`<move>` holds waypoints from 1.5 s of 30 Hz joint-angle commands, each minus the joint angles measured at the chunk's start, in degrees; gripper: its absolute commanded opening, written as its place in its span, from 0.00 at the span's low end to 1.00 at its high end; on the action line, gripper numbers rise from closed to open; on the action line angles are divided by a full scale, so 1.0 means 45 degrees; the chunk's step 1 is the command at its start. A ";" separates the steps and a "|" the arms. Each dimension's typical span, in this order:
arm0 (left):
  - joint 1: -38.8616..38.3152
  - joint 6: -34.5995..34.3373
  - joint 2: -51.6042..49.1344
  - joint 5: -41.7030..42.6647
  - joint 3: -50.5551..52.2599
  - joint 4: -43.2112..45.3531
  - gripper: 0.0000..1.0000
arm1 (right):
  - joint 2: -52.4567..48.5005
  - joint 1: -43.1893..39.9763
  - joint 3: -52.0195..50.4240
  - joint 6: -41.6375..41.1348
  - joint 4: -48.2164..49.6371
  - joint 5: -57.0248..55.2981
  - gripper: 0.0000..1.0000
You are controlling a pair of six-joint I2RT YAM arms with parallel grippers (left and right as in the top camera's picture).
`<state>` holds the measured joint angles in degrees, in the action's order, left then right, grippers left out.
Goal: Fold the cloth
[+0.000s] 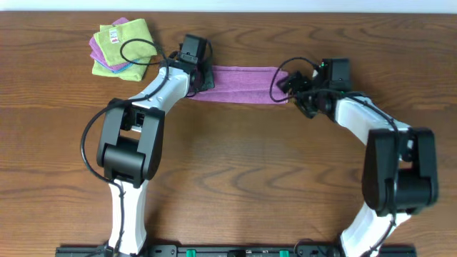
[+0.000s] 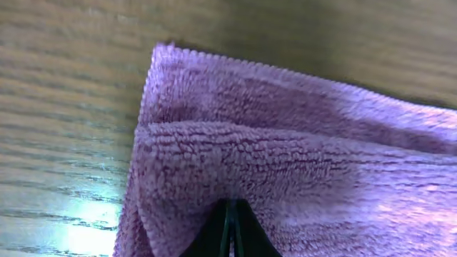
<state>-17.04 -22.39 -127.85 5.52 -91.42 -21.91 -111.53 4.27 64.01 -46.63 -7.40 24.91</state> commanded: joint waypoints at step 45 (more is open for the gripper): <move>0.0029 0.0219 -0.0277 -0.0248 -0.0544 -0.0797 0.06 | -0.0549 0.3779 0.0520 0.2798 0.5508 -0.0971 0.01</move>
<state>-17.04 -22.37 -127.85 5.52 -92.62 -25.10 -115.02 19.92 64.60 -36.12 17.26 21.15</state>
